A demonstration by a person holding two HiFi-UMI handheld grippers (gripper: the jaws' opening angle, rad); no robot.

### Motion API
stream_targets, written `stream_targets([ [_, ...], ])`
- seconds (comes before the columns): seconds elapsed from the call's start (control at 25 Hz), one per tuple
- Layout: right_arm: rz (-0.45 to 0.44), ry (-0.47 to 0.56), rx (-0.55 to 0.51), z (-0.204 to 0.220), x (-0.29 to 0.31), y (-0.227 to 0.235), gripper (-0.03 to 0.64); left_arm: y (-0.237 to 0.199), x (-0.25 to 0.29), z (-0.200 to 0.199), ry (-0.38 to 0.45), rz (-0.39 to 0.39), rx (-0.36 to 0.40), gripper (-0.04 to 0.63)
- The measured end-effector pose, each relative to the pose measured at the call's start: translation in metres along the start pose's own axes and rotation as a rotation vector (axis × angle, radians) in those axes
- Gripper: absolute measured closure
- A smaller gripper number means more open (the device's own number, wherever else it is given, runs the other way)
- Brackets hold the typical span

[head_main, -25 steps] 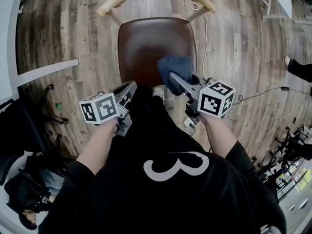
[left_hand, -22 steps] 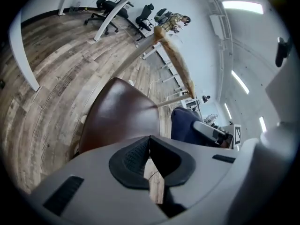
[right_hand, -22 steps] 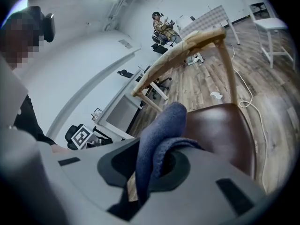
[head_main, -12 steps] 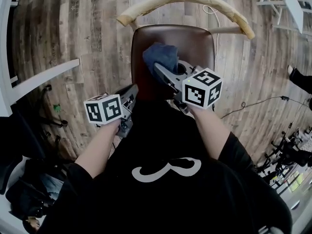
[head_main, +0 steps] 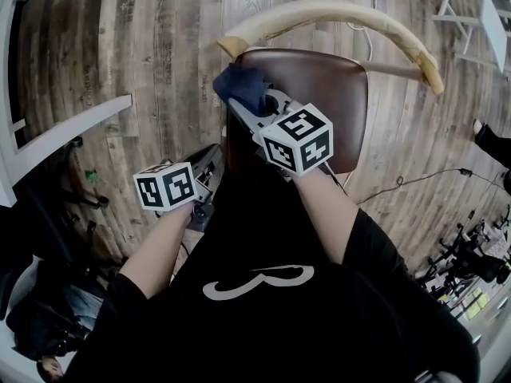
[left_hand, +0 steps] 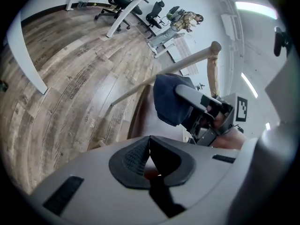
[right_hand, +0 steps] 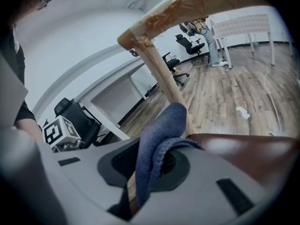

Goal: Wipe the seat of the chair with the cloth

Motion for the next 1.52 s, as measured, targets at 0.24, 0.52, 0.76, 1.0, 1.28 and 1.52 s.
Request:
stream_targets([
  [0.24, 0.042, -0.069, -0.026, 0.016, 0.030, 0.018, 0.568, -0.014, 0.001, -0.002, -0.014, -0.026, -0.006, 0.580],
  [0.52, 0.085, -0.164, -0.084, 0.034, 0.045, 0.039, 0.568, -0.020, 0.002, -0.001, -0.017, -0.037, -0.015, 0.581],
  [0.76, 0.114, -0.199, -0.121, 0.042, 0.048, 0.048, 0.568, -0.022, 0.002, 0.003, -0.030, -0.045, -0.014, 0.580],
  [1.0, 0.138, -0.203, -0.151, 0.044, 0.046, 0.049, 0.568, -0.028, 0.003, 0.001, -0.034, -0.065, -0.016, 0.580],
  [1.28, 0.183, -0.216, -0.157, 0.049, 0.031, 0.062, 0.568, -0.024, 0.010, 0.003, -0.054, -0.068, -0.001, 0.581],
  [1.52, 0.250, -0.209, -0.118, 0.057, 0.010, 0.085, 0.566, -0.017, 0.019, -0.002, -0.088, -0.073, 0.022, 0.581],
])
Point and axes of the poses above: the fingertips, and each gripper's own axes: x forward along the fingers, y to its right, z out of its underside, the point moved 6 cm from there along -x, backward along the fingers, and after that the axes turned 15 degrees about -x, right-handed, at the moved point
